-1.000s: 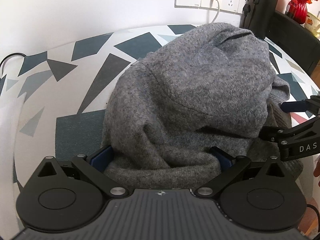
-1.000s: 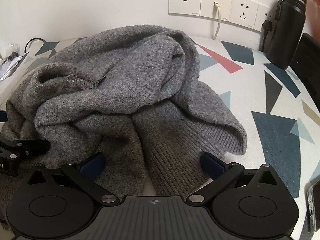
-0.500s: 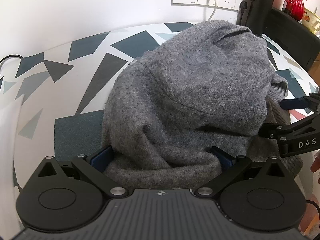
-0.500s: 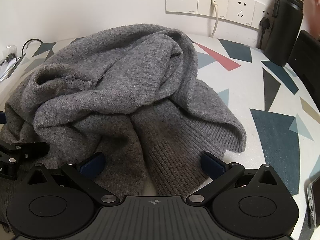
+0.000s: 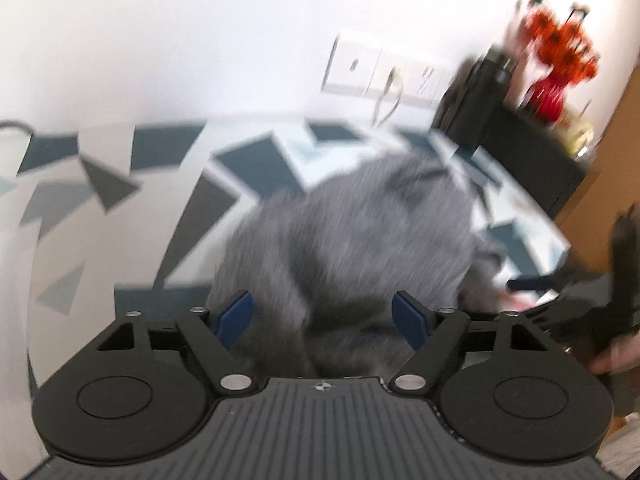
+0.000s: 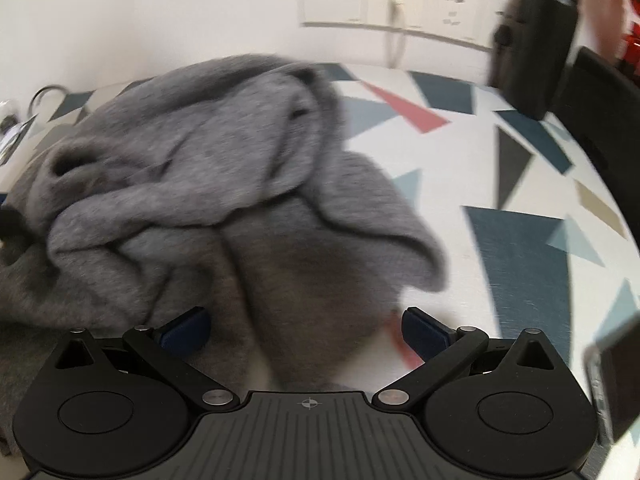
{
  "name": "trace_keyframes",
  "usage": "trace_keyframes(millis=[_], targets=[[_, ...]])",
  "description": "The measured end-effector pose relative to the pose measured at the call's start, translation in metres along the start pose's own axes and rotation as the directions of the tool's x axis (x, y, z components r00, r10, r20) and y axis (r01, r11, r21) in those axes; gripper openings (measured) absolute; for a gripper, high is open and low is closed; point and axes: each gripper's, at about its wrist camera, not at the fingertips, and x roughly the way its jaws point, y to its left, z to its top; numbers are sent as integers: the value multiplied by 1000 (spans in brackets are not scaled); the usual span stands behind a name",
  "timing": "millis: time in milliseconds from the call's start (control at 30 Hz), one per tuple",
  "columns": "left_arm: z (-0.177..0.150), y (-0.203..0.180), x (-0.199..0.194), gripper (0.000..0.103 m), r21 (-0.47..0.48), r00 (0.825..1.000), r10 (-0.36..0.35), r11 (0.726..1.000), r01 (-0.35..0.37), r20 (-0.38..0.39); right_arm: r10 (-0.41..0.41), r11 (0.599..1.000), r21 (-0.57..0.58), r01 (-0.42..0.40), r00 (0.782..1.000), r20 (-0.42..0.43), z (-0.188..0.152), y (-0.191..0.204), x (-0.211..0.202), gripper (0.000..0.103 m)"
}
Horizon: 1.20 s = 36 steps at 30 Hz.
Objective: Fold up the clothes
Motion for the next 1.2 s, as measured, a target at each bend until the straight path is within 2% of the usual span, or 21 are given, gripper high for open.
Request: trace_keyframes(millis=[167, 267, 367, 433, 467, 500, 533, 633, 767, 933, 1000, 1200], targets=[[25, -7, 17, 77, 31, 1000, -6, 999, 7, -4, -36, 998, 56, 31, 997, 75, 7, -19, -12, 102], [34, -22, 43, 77, 85, 998, -4, 996, 10, -64, -49, 996, 76, 42, 995, 85, 13, -25, -10, 102], [39, -37, 68, 77, 179, 993, 43, 983, -23, -106, -47, 997, 65, 42, 996, 82, 14, -23, -8, 102], [43, -37, 81, 67, 192, 991, 79, 980, -56, -111, -46, 997, 58, 41, 996, 80, 15, -21, -6, 102], [46, -34, 86, 48, 182, 988, 93, 981, -69, -126, -45, 998, 54, 41, 996, 78, 15, -21, -6, 102], [48, -31, 91, 18, 168, 984, 105, 983, -80, -145, -44, 998, 51, 40, 996, 77, 16, -20, -5, 102], [50, -27, 92, 7, 148, 981, 112, 985, -89, -160, -44, 998, 47, 40, 996, 76, 16, -19, -4, 102], [48, -20, 76, 7, 102, 986, 126, 988, -116, -108, -42, 999, 36, 39, 996, 73, 17, -17, -2, 102], [43, -15, 31, 6, 44, 991, 131, 990, -132, 13, -39, 999, 24, 38, 997, 69, 19, -14, 1, 102], [33, 5, -22, 6, -49, 971, 191, 981, -186, 146, -36, 999, 28, 34, 998, 59, 20, -13, 4, 102], [25, 16, -31, 6, -85, 964, 226, 973, -215, 140, -33, 999, 27, 31, 998, 50, 20, -11, 7, 102], [-24, 53, -31, 6, -201, 950, 313, 931, -304, 12, -26, 1000, 13, 26, 999, 35, 17, -4, 12, 102]])
